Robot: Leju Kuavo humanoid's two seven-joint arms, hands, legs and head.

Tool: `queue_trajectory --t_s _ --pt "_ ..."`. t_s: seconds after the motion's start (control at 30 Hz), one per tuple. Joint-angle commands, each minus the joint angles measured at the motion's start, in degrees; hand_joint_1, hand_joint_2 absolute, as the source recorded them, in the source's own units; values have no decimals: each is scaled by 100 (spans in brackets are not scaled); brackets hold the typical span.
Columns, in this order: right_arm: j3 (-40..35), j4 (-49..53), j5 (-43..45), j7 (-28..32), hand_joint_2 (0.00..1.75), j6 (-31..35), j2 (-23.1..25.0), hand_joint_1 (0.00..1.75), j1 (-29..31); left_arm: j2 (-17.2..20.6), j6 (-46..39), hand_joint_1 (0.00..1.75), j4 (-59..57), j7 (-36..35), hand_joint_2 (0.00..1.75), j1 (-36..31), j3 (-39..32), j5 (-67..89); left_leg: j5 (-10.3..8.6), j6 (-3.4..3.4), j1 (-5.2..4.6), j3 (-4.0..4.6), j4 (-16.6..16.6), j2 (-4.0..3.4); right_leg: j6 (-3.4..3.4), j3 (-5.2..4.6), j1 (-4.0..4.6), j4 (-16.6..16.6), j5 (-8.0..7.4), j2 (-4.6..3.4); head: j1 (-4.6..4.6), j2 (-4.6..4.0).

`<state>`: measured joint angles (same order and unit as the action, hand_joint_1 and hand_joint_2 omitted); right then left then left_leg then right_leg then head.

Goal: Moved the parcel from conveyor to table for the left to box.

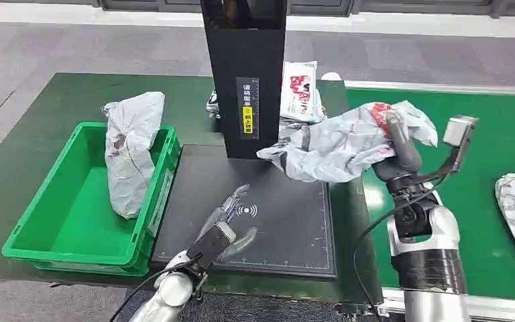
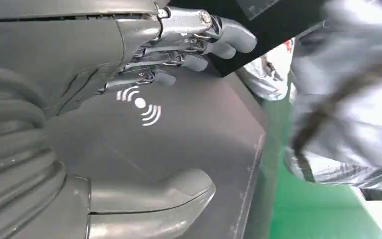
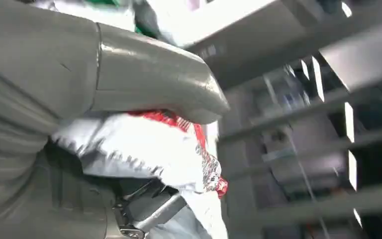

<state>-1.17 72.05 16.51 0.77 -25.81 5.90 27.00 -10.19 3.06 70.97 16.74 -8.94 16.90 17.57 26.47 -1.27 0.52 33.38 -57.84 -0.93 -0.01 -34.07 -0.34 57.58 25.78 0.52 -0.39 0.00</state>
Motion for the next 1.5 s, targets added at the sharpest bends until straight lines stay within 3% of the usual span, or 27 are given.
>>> queue_trajectory --t_s 0.03,0.23,0.57,0.6,0.63,1.5 --pt "-2156 -1319 -150 -151 175 -50 581 175 552 -25 -36 0 -568 -103 175 -299 -104 -6 -4 -2 -2 -28 21 -32 -4 8 -3 -14 -11 -44 0 0" --pt "-3308 -1676 -99 -174 175 -182 796 175 330 52 -197 0 -440 -172 175 -92 -111 -87 -2 -6 5 -27 21 -23 -9 9 6 -9 0 -36 0 0" --pt "-3770 -1816 415 -241 175 -245 892 175 744 194 -670 0 -114 -215 175 137 -444 -253 -6 -4 1 2 12 4 -12 -9 2 2 9 -8 2 0" --pt "-3817 -1861 486 -232 175 -202 898 26 799 191 -704 0 -97 -230 175 153 -464 -250 -9 -2 1 -19 26 1 -11 10 2 -12 4 -18 2 0" --pt "-3874 -1893 560 -211 175 -175 900 0 852 194 -726 0 -99 -239 175 149 -469 -240 -6 -4 1 1 12 5 -11 -8 2 1 9 -6 0 0" --pt "-4180 -1695 717 -103 175 -305 852 0 837 200 -958 0 -182 -172 175 165 -566 -230 -6 -4 3 1 11 18 -12 -3 5 -2 10 6 2 0"
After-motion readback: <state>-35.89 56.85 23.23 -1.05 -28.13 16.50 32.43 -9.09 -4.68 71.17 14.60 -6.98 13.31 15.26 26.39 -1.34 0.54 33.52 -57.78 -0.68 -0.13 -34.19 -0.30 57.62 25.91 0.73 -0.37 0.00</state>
